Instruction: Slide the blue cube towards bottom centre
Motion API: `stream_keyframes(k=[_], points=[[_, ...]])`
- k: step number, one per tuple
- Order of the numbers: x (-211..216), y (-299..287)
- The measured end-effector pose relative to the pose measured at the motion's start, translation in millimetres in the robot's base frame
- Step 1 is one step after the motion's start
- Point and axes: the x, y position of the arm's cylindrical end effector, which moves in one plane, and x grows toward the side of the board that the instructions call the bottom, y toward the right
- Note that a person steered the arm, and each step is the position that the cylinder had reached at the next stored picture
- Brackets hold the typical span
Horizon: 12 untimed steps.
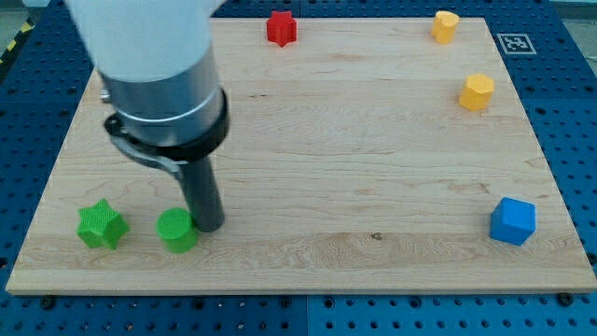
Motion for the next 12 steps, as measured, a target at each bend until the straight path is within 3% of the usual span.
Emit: stream_keyframes(k=[1,2,3,4,5,6,7,9,10,12], points=[[-5,-24],[-54,-2],[-120,82],[-145,178],[-113,274],[-70,330],[-62,341],[-13,458],[3,458],[3,376]])
